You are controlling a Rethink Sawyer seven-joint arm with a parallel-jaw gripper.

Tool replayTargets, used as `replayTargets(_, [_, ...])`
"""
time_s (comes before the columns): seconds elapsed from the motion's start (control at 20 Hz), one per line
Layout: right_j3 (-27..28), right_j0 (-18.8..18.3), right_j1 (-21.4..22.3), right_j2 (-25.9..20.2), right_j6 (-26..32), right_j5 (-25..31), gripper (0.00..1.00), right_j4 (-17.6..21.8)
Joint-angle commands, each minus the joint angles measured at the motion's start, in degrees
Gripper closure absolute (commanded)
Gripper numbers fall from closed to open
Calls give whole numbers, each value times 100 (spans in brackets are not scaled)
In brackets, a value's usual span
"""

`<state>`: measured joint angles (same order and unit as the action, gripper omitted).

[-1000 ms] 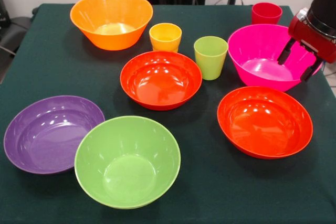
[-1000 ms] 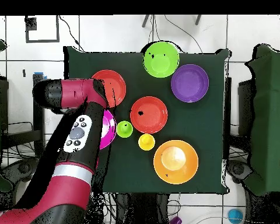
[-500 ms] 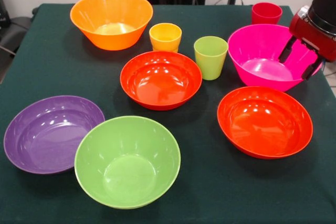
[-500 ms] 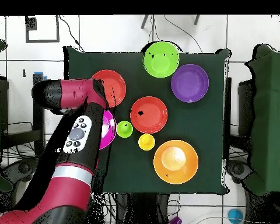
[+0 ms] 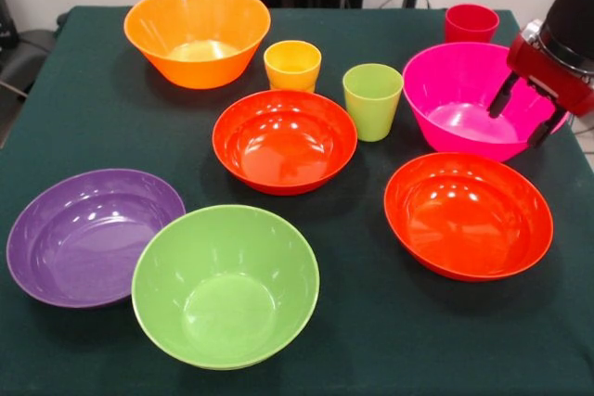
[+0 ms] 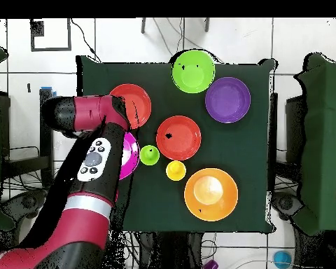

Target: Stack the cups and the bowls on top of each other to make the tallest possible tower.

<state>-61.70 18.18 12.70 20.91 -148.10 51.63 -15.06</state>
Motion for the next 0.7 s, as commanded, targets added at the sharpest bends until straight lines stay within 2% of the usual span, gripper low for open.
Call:
replayTargets(0.05, [214, 22, -483, -608, -613, -202, 0, -16])
replayTargets(0.7, [679, 56, -691, -504, -749, 103, 0, -117])
